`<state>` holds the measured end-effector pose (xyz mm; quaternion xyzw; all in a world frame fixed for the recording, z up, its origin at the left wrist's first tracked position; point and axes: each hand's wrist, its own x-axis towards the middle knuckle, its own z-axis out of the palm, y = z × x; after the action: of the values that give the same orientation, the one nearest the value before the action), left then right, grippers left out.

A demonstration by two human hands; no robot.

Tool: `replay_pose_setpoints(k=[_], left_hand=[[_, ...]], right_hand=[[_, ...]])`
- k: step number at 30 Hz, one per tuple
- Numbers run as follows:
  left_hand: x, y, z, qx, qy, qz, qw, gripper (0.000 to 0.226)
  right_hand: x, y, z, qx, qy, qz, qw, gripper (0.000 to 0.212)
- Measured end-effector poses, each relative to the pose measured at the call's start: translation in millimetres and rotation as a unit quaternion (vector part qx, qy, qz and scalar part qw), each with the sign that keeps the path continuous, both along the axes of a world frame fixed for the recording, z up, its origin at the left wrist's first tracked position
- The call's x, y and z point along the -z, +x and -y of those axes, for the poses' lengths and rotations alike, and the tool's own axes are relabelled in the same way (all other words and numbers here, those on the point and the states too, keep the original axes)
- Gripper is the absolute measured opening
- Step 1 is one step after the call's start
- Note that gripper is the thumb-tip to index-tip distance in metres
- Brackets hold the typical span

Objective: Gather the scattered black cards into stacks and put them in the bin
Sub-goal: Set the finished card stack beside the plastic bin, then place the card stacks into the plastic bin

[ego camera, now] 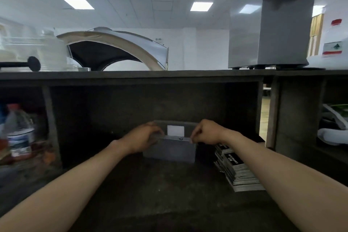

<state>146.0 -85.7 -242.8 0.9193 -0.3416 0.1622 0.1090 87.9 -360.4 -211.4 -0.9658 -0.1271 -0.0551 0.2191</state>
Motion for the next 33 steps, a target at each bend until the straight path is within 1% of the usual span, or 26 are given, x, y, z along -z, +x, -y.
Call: replay_pose_setpoints(k=[3,6,10,12,13,14,15,16,17,19,21,22,24,26,27,29,31,33], left_hand=[[1,-26,-60,-0.029,-0.021,-0.004,0.999,0.019],[3,-55,-100,-0.014,-0.057,-0.005,0.998,0.016],[3,-86,-104,0.003,-0.060,-0.007,0.998,0.020],[0,-93,-96,-0.005,-0.052,-0.017,0.998,0.015],[-3,-96,-92,-0.012,-0.051,-0.019,0.998,0.018],[-8,-98,-86,-0.020,-0.054,-0.015,0.998,0.027],[-13,-100,-80,-0.028,-0.060,-0.007,0.998,0.038],[-19,-102,-71,-0.029,-0.072,0.003,0.997,0.043],[-24,-105,-60,-0.019,-0.089,0.010,0.996,0.043],[-33,-113,-31,0.012,-0.113,0.010,0.993,0.030],[-37,-121,7,0.046,-0.104,-0.006,0.993,0.017],[-36,-125,29,0.063,-0.095,-0.018,0.993,0.016],[-29,-132,74,0.076,-0.073,-0.042,0.994,0.021],[-18,-136,116,0.054,-0.047,-0.077,0.994,0.030],[-12,-137,133,0.042,-0.038,-0.098,0.994,0.034],[-2,-139,159,0.026,-0.048,-0.141,0.989,0.038],[7,-140,173,0.021,-0.085,-0.166,0.982,0.039],[16,-142,182,0.019,-0.135,-0.210,0.968,0.040]], right_hand=[[1,-7,-21,-0.034,-0.002,-0.007,0.999,0.010],[-3,-21,-34,-0.076,-0.003,-0.027,0.997,0.009],[-11,-37,-34,-0.091,-0.047,-0.041,0.994,0.008],[-13,-45,-28,-0.103,-0.039,-0.045,0.993,0.009],[-15,-49,-23,-0.107,-0.026,-0.036,0.993,0.013],[-19,-53,-16,-0.107,-0.009,-0.015,0.994,0.019],[-24,-56,-7,-0.100,0.009,0.015,0.995,0.023],[-31,-60,5,-0.084,0.026,0.050,0.995,0.024],[-39,-64,18,-0.063,0.037,0.081,0.994,0.024],[-52,-73,50,-0.008,0.035,0.108,0.994,0.017],[-57,-84,84,0.064,0.008,0.085,0.994,0.012],[-56,-89,100,0.105,-0.010,0.061,0.992,0.015],[-47,-102,127,0.182,-0.033,0.013,0.983,0.027],[-34,-117,145,0.226,-0.025,-0.015,0.974,0.036],[-28,-124,152,0.229,-0.015,-0.022,0.973,0.040],[-16,-136,161,0.195,0.002,-0.028,0.980,0.044],[-6,-146,161,0.139,-0.006,-0.041,0.989,0.048],[5,-149,160,0.110,-0.035,-0.033,0.993,0.051]])
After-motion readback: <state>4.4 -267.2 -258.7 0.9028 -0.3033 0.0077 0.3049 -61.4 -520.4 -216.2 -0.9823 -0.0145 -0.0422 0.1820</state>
